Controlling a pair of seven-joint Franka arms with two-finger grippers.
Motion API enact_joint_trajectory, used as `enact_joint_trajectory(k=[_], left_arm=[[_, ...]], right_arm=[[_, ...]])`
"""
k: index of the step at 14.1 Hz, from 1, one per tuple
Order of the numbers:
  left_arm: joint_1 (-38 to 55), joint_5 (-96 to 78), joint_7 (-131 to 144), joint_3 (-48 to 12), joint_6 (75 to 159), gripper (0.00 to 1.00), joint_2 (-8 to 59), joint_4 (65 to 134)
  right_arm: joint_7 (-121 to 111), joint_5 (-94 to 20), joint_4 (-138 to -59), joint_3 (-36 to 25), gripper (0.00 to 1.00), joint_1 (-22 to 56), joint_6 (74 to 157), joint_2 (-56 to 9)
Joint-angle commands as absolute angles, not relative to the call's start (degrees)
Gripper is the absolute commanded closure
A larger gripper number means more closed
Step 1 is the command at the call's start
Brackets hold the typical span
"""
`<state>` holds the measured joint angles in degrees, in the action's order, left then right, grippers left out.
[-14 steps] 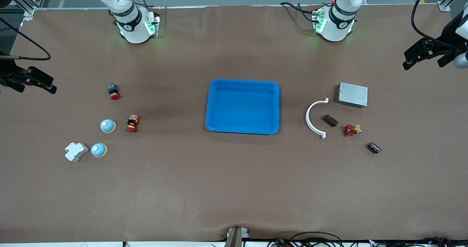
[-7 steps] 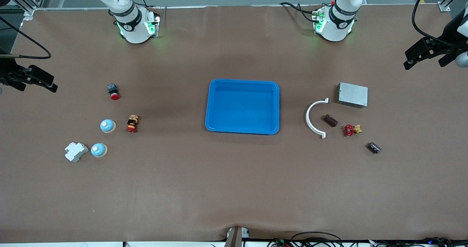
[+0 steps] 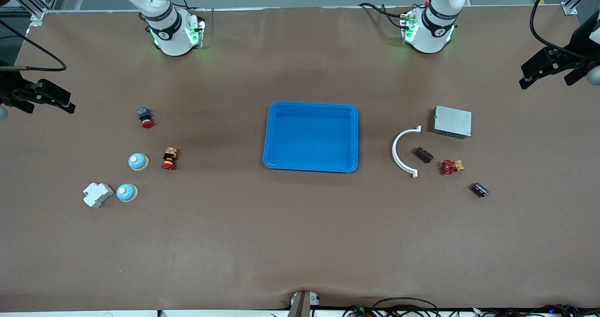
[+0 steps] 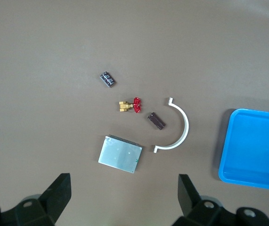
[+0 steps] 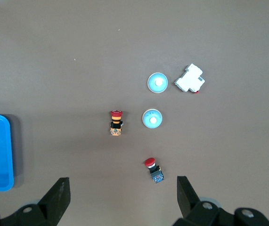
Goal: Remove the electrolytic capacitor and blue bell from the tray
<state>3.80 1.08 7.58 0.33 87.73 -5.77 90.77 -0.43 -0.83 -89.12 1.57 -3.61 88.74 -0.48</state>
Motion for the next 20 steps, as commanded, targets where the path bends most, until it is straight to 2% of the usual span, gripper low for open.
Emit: enact_joint_trajectory(k=[1, 20], left_arm=[[3.6, 0.5, 6.8, 0.6, 87.5, 0.0, -6.4, 91.1], [3.5, 0.2, 6.1, 1.1, 84.3, 0.0, -6.7, 89.7]], right_arm=[[-1.1, -1.4, -89.0, 1.7, 0.0, -4.0, 87.9, 0.4], [-1.0, -1.5, -89.2, 1.7, 0.0, -3.9, 87.4, 0.4]])
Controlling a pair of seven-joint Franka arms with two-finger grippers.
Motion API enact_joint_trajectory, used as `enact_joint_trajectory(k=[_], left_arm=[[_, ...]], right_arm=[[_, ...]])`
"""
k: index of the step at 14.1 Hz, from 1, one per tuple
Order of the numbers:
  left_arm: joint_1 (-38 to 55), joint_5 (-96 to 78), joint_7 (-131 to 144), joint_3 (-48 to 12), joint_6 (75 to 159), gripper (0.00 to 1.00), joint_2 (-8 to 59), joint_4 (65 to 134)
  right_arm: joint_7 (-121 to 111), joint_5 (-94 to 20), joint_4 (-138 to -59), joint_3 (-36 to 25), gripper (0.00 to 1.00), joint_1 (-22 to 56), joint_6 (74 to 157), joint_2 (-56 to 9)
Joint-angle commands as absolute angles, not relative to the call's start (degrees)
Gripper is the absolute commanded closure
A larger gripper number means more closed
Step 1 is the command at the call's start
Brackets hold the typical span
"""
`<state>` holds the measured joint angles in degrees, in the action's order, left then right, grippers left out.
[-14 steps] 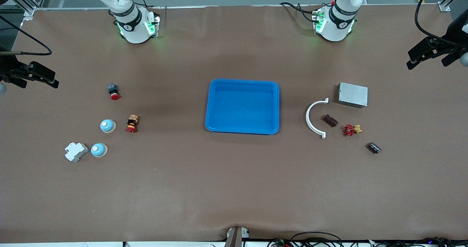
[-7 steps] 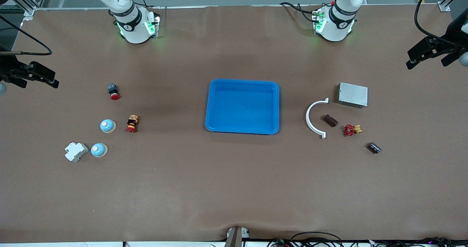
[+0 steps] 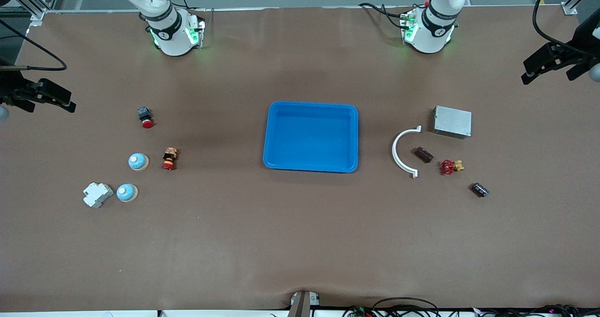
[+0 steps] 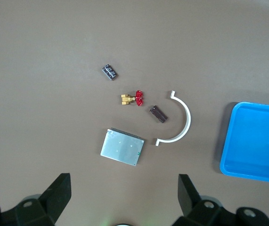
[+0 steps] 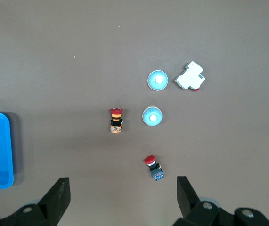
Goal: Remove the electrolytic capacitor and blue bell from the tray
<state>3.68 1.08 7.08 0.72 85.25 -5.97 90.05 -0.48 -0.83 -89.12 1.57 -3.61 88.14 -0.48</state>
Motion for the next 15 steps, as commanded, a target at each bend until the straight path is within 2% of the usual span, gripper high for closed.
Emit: enact_joint_trajectory(k=[1, 15], left_arm=[[3.5, 0.2, 6.1, 1.1, 84.2, 0.0, -6.7, 89.4], [4.2, 1.0, 6.2, 0.7, 86.2, 0.0, -5.9, 89.1]], right_arm=[[-1.0, -1.5, -89.2, 1.7, 0.0, -3.9, 87.4, 0.4], [-0.9, -1.5, -89.2, 1.7, 0.0, -3.9, 87.2, 0.4]])
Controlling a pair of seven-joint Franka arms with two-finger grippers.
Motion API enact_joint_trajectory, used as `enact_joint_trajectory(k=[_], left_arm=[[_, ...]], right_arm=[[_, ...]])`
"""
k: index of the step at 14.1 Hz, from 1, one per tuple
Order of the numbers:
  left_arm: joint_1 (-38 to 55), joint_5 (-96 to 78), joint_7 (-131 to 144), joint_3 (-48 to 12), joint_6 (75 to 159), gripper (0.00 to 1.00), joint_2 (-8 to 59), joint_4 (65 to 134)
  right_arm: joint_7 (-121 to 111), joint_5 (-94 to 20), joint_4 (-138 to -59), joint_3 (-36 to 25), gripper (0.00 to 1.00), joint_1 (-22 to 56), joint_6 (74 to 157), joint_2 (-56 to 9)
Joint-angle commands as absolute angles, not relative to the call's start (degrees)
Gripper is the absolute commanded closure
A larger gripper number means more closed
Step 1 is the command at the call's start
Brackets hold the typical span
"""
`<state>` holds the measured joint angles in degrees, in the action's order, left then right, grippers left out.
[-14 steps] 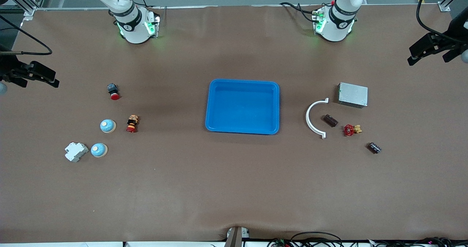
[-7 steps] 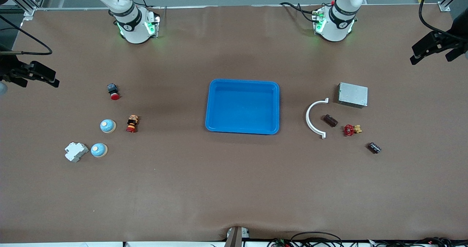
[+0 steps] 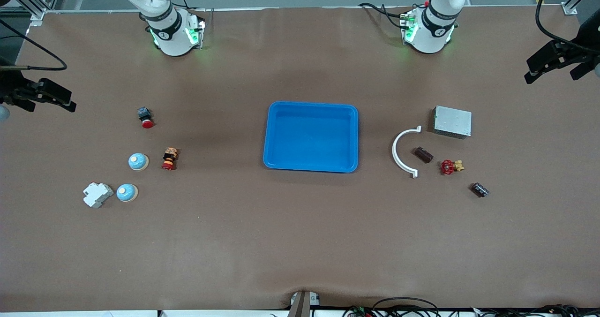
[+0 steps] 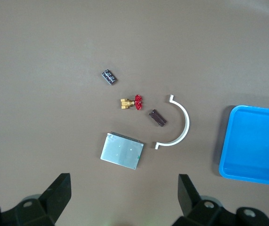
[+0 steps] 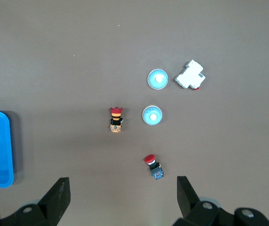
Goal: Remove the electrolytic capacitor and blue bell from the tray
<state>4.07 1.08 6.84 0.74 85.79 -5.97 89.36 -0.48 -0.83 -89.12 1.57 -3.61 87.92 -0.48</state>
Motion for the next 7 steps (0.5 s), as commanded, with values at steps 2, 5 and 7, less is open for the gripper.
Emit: enact_joint_trajectory(k=[2, 5, 7], left_arm=[[4.3, 1.0, 6.4, 0.6, 86.1, 0.0, -5.9, 89.1], [4.2, 1.0, 6.2, 0.6, 86.1, 0.0, -5.8, 89.2], [4.1, 1.0, 6.2, 0.6, 86.1, 0.0, -5.8, 89.2]], right_arm=[[-0.9, -1.5, -89.2, 1.7, 0.0, -3.9, 87.1, 0.5], [-0.9, -1.5, -89.2, 1.7, 0.0, -3.9, 87.0, 0.5], [-0.9, -1.5, -89.1, 1.8, 0.0, -3.9, 87.0, 0.5]])
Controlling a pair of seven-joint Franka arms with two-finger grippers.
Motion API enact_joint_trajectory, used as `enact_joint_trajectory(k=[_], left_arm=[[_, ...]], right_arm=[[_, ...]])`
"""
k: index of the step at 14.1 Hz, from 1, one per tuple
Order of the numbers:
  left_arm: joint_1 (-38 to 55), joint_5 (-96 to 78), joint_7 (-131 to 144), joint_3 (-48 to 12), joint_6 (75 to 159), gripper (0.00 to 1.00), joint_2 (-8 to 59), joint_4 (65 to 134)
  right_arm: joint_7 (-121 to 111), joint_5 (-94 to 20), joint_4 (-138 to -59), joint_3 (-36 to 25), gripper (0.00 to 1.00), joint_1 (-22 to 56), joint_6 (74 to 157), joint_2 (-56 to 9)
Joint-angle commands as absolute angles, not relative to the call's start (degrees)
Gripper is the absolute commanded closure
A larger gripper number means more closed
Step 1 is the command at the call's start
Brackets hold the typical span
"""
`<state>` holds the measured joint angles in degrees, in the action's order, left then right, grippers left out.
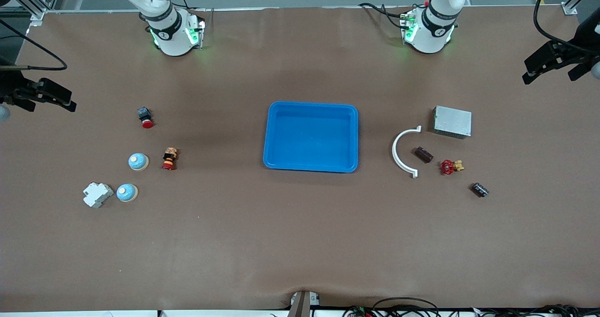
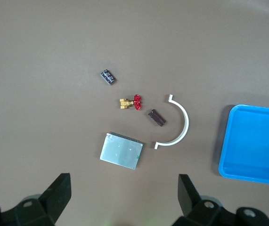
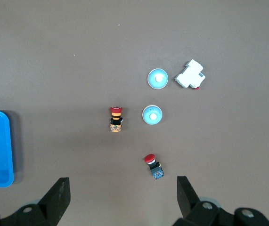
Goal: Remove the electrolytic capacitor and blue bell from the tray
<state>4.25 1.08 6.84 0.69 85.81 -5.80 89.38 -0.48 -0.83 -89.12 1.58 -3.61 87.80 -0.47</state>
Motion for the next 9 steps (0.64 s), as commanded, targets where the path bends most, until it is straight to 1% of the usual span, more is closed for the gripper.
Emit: enact_joint_trajectory(k=[1, 9], left_arm=[[4.2, 1.0, 6.1, 0.6, 86.0, 0.0, -5.8, 89.3], [3.7, 0.9, 6.7, 0.8, 85.5, 0.0, -5.8, 89.1]], right_arm=[[-0.9, -1.5, -89.1, 1.8, 0.0, -3.9, 86.9, 0.5], [-0.8, -1.5, -89.1, 1.8, 0.0, -3.9, 86.6, 0.6]])
